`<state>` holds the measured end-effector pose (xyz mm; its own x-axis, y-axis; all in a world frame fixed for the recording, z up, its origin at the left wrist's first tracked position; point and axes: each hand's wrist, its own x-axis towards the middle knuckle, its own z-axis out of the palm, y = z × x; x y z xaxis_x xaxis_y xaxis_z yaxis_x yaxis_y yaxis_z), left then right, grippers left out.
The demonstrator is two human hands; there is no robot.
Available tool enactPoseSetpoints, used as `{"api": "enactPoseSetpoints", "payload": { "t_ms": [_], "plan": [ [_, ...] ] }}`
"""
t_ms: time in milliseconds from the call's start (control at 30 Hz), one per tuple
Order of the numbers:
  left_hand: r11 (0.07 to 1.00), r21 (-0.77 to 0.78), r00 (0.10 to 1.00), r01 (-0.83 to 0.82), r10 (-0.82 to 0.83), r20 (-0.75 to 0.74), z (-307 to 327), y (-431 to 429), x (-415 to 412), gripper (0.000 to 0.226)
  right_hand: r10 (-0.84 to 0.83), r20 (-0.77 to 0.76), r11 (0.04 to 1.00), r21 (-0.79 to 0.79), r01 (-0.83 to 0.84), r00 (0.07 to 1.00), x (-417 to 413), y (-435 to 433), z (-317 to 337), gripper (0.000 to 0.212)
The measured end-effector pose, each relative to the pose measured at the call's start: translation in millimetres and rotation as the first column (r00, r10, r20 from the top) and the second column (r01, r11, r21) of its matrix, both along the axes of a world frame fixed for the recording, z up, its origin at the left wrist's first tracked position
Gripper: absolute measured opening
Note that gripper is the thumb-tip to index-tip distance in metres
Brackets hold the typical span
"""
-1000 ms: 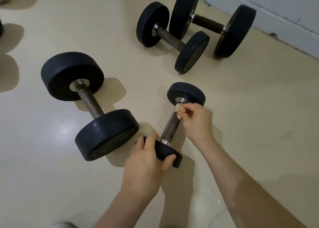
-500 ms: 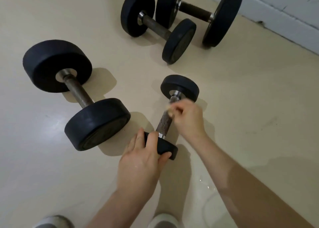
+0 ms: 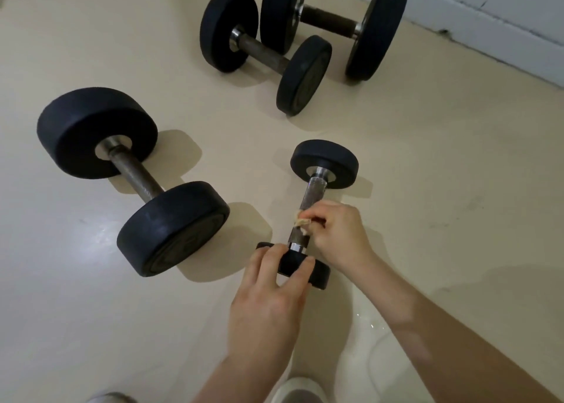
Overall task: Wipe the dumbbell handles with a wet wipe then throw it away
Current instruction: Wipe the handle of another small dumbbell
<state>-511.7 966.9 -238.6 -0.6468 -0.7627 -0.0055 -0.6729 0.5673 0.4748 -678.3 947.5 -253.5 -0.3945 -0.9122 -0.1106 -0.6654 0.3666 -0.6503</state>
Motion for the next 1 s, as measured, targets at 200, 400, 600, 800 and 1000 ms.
{"api": "enactPoseSetpoints", "payload": {
  "t_ms": [200,400,600,800,1000],
  "plan": [
    [0.998,-0.060,0.999,0.024,-0.026,-0.045,-3,4,4,0.035,-0.146,-0.055,0.989,-0.016,0.145,0.988,-4,-7,-3,0.018],
    [0.996,-0.076,0.993,0.045,-0.053,-0.104,-1,-1,-1,0.028,-0.107,-0.168,0.992,0.046,0.116,0.980,-33,-30,2,0.021],
    [0.986,-0.090,0.978,0.144,-0.156,-0.142,1,-3,-5,0.028,0.168,-0.057,0.982,0.103,-0.161,0.984,-14,14,11,0.017],
    [0.966,-0.104,0.955,0.237,-0.252,-0.158,-7,-2,-14,0.031,0.022,-0.128,0.999,0.031,-0.018,0.992,-26,10,2,0.017],
    [0.951,-0.126,0.912,0.283,-0.308,-0.270,-15,-9,-19,0.027,-0.068,-0.225,0.997,0.025,0.076,0.972,-54,-10,3,0.015]
  ]
}}
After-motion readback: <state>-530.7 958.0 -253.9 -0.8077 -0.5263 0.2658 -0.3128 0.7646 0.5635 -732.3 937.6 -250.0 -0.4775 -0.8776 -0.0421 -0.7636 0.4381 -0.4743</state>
